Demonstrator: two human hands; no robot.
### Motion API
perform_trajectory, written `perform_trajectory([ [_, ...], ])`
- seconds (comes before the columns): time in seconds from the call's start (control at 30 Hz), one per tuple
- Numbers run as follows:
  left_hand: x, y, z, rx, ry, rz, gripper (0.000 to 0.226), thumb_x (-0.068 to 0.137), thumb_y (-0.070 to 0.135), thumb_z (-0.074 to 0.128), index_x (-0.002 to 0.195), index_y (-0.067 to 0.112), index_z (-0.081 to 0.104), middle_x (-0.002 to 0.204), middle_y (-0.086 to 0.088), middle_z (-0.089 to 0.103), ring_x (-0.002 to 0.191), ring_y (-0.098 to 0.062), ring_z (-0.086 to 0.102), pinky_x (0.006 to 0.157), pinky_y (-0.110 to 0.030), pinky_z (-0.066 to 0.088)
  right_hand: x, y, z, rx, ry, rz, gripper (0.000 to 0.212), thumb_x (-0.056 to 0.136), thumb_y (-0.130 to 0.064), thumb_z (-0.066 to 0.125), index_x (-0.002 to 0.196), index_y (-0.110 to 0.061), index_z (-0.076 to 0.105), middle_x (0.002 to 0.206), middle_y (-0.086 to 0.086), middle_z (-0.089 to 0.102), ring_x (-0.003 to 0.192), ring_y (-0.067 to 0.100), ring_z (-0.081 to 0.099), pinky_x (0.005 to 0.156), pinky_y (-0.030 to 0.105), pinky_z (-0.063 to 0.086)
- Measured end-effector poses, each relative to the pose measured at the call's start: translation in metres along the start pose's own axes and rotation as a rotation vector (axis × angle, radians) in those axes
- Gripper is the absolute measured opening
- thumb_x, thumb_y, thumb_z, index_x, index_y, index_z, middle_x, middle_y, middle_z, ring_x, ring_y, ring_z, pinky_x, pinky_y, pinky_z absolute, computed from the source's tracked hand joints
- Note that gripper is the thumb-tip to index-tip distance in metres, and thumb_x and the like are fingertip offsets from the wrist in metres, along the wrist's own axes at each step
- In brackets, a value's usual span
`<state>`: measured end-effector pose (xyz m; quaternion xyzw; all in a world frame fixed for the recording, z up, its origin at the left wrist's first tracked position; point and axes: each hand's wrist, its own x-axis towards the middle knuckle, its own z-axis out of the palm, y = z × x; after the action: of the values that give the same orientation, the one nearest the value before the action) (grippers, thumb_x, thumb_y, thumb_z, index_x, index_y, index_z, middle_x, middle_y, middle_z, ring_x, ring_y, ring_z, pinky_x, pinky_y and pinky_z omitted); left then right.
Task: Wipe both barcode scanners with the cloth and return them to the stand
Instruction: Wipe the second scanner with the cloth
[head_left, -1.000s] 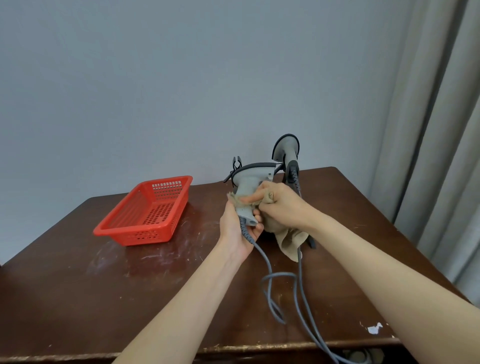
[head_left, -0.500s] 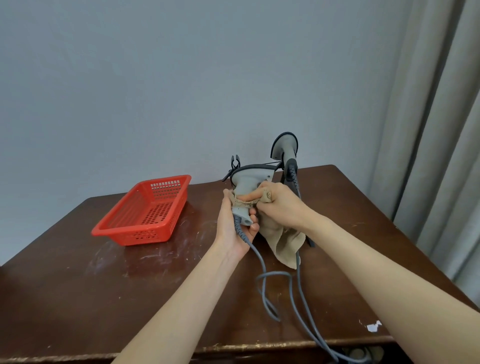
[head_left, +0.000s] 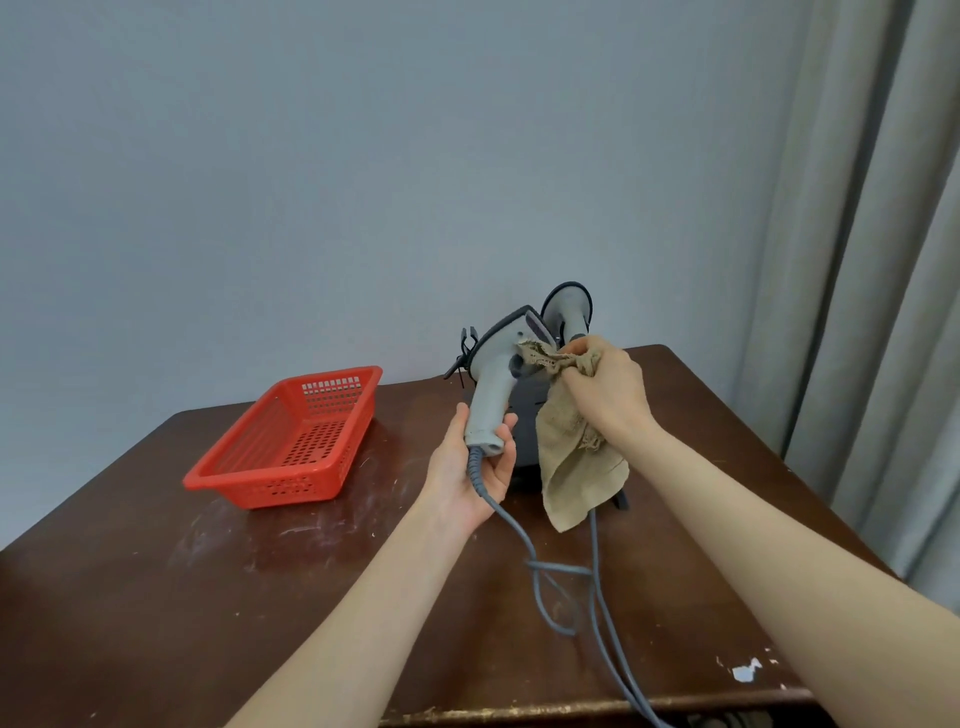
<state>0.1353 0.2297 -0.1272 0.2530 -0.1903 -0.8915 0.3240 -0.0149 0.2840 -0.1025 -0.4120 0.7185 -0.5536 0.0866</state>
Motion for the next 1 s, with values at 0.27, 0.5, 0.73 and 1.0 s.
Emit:
perform_trajectory([
  [0.27, 0.003, -0.007, 0.001, 0.045, -0.054, -0.060, 0.045, 0.100, 0.041, 0.038, 0.096, 0.000, 0.056, 0.063, -0.008, 0.065, 0.038, -0.012, 0.058, 0.037, -0.023, 0.051, 0.001, -0.010, 0.006, -0.005, -0.045, -0.147, 0.030, 0.087, -0.013, 0.053, 0.106, -0.030, 0.069, 0.102, -0.001, 0.069, 0.096, 0.016, 0.062, 0.083, 0.033, 0.052],
  [0.5, 0.003, -0.010, -0.003, 0.007, -0.057, -0.084, 0.047, 0.099, 0.044, 0.037, 0.085, 0.003, 0.054, 0.055, -0.005, 0.059, 0.032, -0.009, 0.053, 0.032, -0.019, 0.046, -0.007, -0.011, 0.008, -0.053, -0.134, -0.308, 0.034, 0.084, -0.005, 0.053, 0.098, -0.028, 0.074, 0.095, -0.011, 0.057, 0.095, 0.011, 0.056, 0.083, 0.027, 0.048],
  [0.73, 0.007, -0.010, -0.007, -0.008, -0.039, -0.104, 0.051, 0.100, 0.045, 0.035, 0.076, 0.004, 0.055, 0.049, -0.005, 0.056, 0.029, -0.010, 0.050, 0.028, -0.019, 0.042, -0.017, -0.012, 0.009, -0.020, -0.393, -0.274, 0.032, 0.079, -0.003, 0.055, 0.094, -0.021, 0.077, 0.086, -0.018, 0.063, 0.084, 0.001, 0.060, 0.076, 0.016, 0.045],
  [1.0, 0.006, -0.014, -0.010, 0.008, -0.105, -0.213, 0.072, 0.101, 0.045, 0.027, 0.054, 0.000, 0.056, 0.034, -0.002, 0.044, 0.020, -0.008, 0.037, 0.024, -0.018, 0.033, -0.009, -0.009, 0.015, -0.248, -0.239, -0.222, 0.031, 0.083, -0.014, 0.053, 0.095, -0.034, 0.074, 0.081, -0.019, 0.056, 0.086, 0.009, 0.059, 0.076, 0.032, 0.050],
])
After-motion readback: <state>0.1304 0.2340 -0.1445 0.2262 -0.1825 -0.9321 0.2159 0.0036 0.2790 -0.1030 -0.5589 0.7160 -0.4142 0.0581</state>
